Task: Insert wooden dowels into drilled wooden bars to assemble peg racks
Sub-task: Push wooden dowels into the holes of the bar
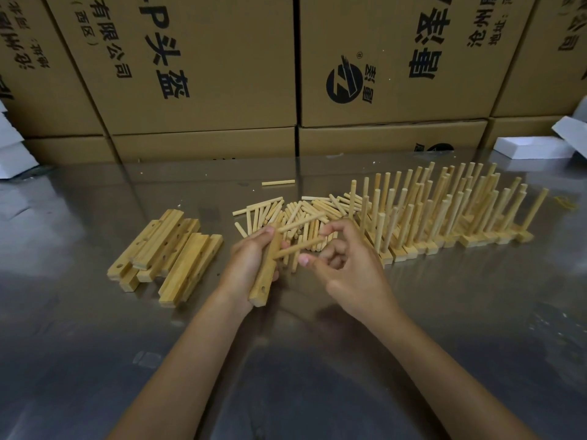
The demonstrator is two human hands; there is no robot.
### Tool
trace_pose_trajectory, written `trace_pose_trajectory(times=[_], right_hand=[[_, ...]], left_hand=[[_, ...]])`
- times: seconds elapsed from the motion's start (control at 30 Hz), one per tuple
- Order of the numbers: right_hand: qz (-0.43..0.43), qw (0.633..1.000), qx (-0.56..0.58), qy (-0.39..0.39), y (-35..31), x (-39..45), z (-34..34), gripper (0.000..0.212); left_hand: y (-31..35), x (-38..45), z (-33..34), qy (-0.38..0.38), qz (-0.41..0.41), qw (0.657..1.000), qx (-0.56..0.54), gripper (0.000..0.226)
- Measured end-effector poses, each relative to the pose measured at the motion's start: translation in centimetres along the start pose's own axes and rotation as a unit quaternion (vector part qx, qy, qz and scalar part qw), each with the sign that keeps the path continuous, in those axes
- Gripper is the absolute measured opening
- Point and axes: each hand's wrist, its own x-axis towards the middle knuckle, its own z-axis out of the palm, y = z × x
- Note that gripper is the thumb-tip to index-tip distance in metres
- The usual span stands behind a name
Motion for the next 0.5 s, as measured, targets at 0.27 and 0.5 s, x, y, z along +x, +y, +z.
trace_pose_trajectory(times=[0.27,0.5], right_hand=[[-0.077,0.936,-0.292,-0.183,1.9,-0.6,2.0,0.046],[-0.051,0.961,-0.262,-0.071,1.6,-0.4,1.0,0.014]], left_hand=[[0.9,0.7,-1.8,0.055,-0.036,0.996,-0.066,0.019],[1.5,0.6,-2.1,0.054,-0.035,0.996,-0.056,0.023]])
